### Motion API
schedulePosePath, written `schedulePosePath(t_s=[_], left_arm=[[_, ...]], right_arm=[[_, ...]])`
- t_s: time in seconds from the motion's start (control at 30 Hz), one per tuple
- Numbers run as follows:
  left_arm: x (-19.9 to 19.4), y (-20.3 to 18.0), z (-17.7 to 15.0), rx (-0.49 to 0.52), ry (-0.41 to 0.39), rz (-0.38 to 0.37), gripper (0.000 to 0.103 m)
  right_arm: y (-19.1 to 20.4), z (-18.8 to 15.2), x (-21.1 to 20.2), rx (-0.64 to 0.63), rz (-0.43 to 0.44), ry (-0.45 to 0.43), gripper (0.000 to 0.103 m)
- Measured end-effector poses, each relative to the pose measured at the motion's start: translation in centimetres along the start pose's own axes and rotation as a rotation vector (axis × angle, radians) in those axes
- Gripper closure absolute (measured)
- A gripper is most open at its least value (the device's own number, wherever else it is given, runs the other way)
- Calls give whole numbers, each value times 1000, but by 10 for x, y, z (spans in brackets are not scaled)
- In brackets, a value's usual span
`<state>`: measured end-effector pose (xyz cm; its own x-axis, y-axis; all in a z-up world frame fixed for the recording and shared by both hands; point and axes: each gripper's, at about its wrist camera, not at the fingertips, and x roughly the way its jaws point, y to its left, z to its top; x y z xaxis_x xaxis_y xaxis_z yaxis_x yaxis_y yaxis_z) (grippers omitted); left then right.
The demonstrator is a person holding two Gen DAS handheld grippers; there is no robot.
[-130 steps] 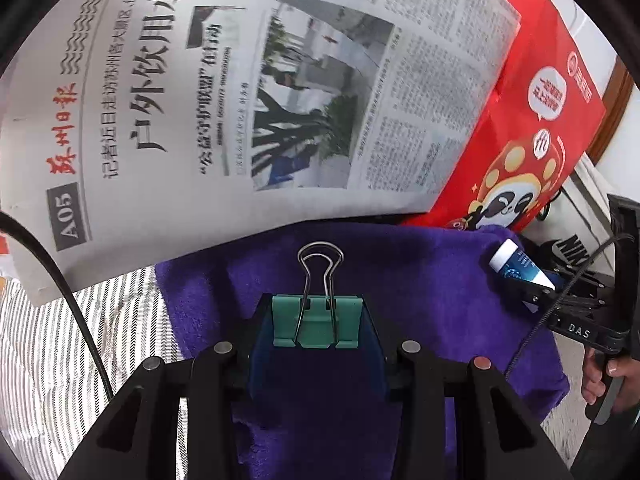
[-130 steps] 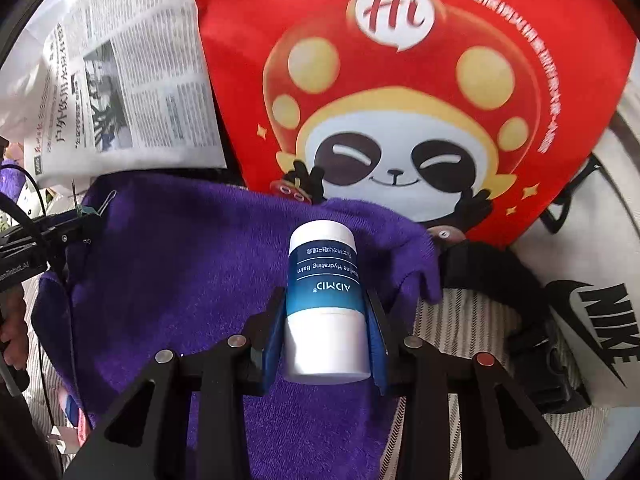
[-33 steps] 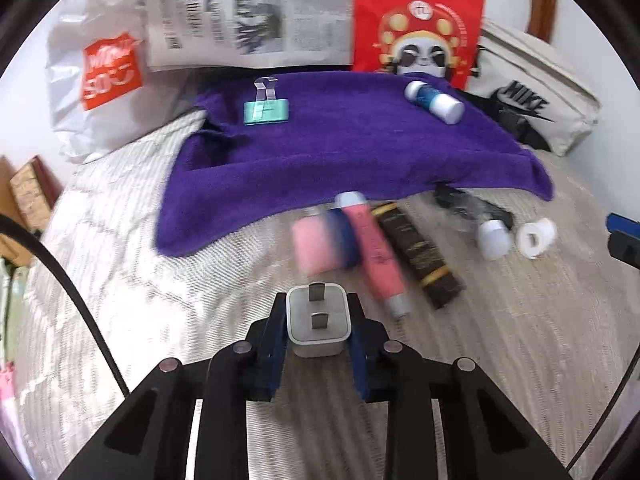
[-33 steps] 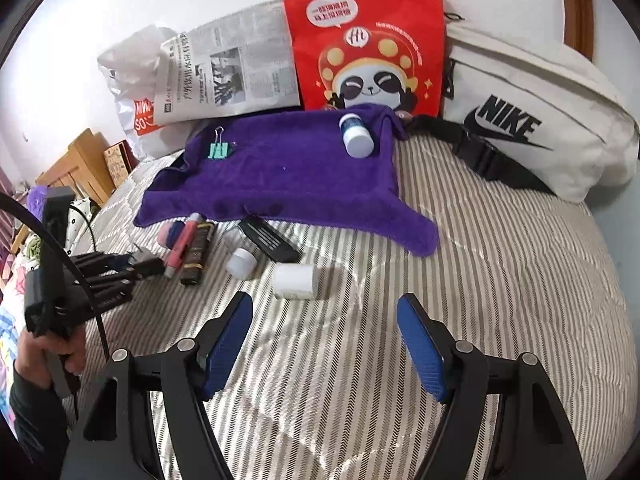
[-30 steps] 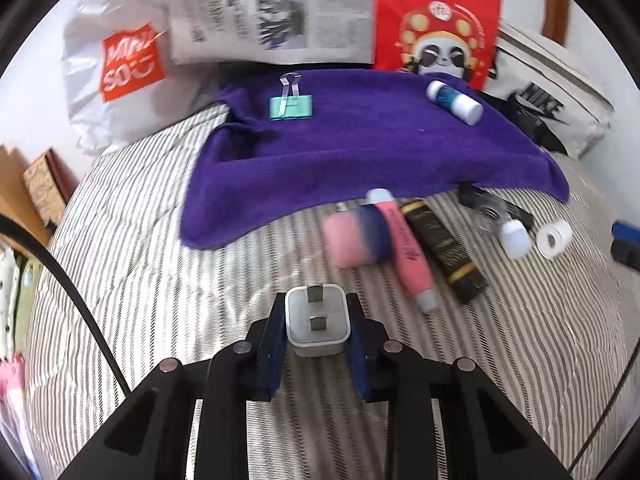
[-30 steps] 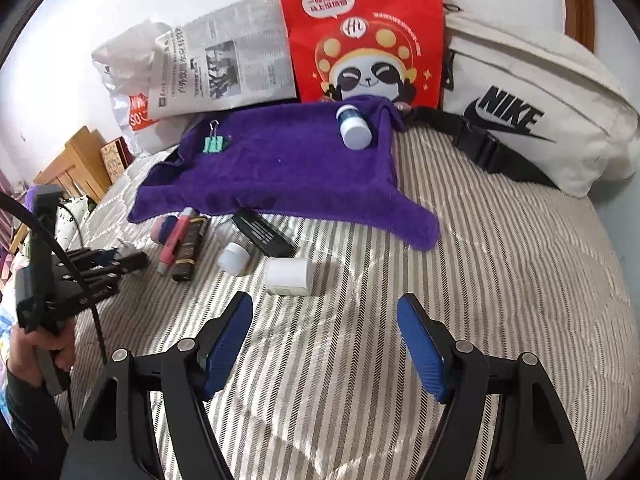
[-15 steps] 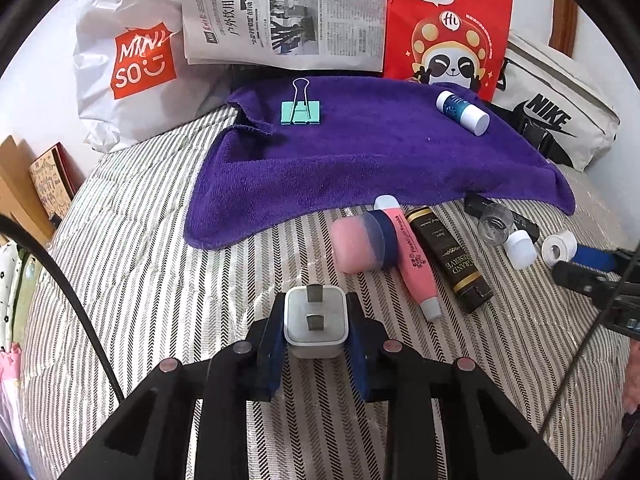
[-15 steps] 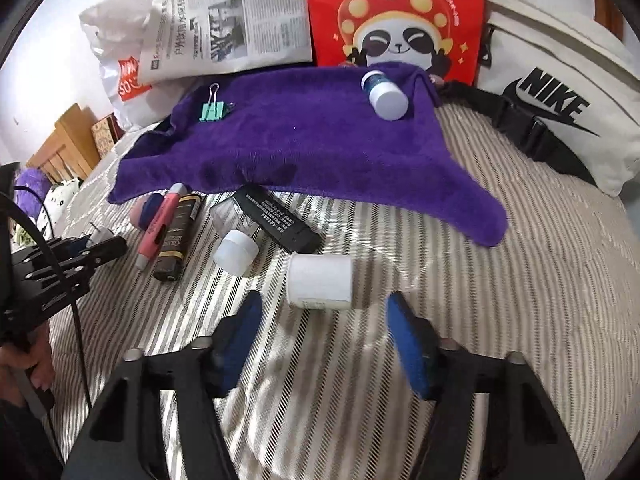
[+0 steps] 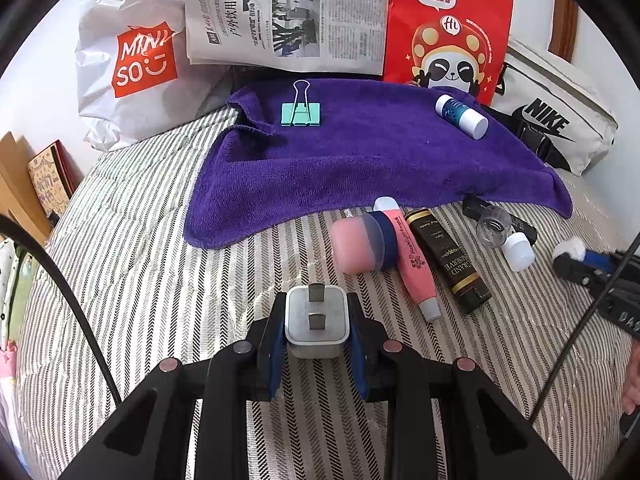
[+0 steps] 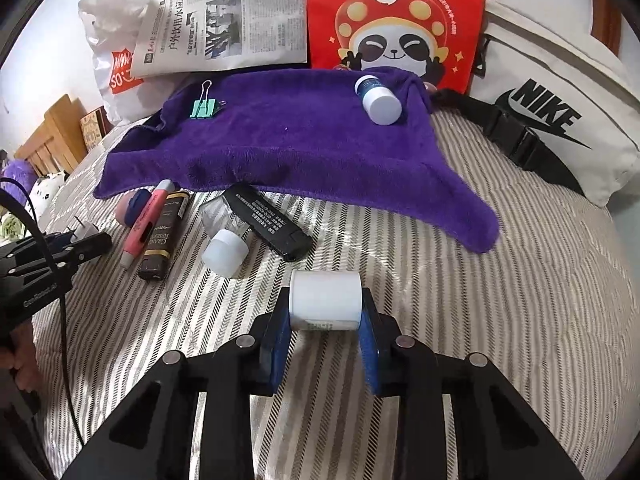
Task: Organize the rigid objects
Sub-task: 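Grasp the white tape roll with the right gripper while the left gripper holds the plug, then carry the plug and tape roll onto the purple towel beside the clip and jar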
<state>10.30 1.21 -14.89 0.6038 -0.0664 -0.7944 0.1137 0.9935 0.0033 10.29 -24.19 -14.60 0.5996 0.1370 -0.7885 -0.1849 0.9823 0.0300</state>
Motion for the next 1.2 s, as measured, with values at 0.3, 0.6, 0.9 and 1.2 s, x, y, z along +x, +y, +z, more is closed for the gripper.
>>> schedulePosePath(t_s=[0.3, 0.6, 0.9, 1.2], left_arm=[[-15, 3, 0, -37, 19, -41, 78], [-42, 6, 49, -28, -34, -20, 78], [-29, 19, 135, -43, -70, -32, 78], [20, 18, 175, 4, -46, -37, 78]], right_arm=[[-1, 30, -50, -82, 57, -95, 72], [-12, 107, -68, -98, 89, -134, 72], [-22, 173, -39, -119, 83, -112, 72], [-55, 183, 24, -69, 75, 7, 72]])
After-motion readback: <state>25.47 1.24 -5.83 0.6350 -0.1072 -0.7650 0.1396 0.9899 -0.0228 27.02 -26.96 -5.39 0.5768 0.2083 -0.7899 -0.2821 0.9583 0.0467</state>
